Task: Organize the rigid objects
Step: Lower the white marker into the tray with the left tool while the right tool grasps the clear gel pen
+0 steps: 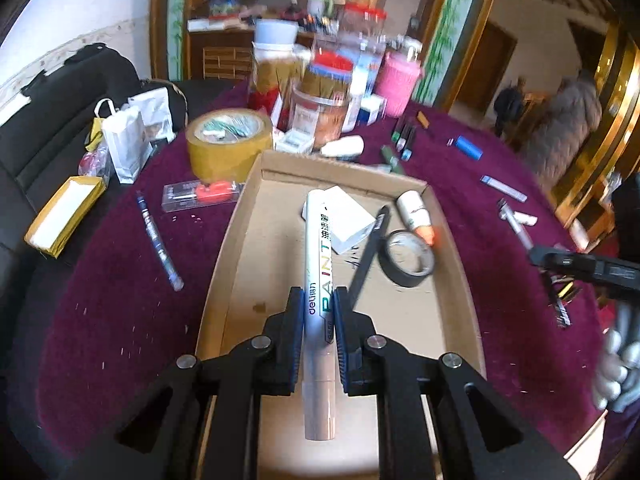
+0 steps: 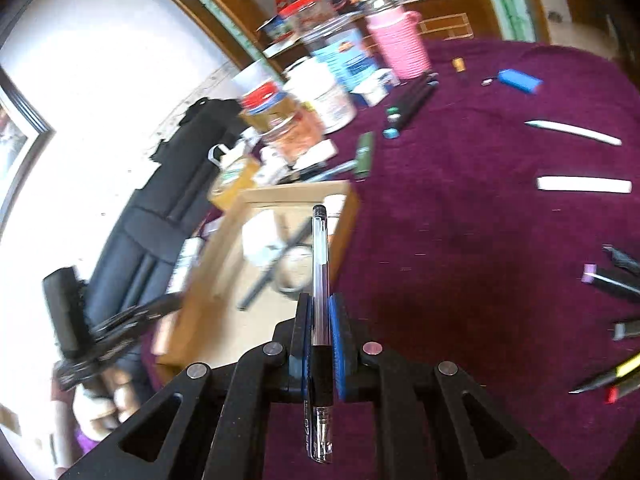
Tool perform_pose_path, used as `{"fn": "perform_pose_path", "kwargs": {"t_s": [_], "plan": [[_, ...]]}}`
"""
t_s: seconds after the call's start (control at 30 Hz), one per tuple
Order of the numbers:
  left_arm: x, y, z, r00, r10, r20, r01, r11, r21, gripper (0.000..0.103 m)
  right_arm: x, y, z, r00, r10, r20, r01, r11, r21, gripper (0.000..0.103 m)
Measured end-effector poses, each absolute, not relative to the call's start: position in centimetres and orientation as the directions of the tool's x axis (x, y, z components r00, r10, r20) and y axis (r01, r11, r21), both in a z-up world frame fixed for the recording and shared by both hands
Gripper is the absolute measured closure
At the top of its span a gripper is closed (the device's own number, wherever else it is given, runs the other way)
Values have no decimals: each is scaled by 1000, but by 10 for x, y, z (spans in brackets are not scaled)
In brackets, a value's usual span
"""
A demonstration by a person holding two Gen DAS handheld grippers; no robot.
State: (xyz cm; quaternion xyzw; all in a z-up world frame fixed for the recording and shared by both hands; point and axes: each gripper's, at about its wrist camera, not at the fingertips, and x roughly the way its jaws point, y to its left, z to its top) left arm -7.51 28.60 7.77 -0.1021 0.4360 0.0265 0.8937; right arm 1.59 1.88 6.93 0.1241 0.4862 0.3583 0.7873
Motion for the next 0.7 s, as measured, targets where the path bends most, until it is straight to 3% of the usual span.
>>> {"fn": "perform_pose_path", "kwargs": {"t_s": [0.33,0.53,0.6,0.7], "plan": [[0,302,40,467,88,-880,-212,977,-15,89,27,94,62,169,722,-671,-447,663,601,92],[8,317,35,468,44,-883,-247,965,-83,88,42,145,48,94,728,-679,-430,645,632,92],[3,321,39,490,16,-872,-247,961,-121,68,46,161,42,71,725,-685,-420,644,639,92],[-16,330,56,549,-35,-835,-240,951,-197,59,52,180,32,41,724,-688,-405,642,651,92]]}}
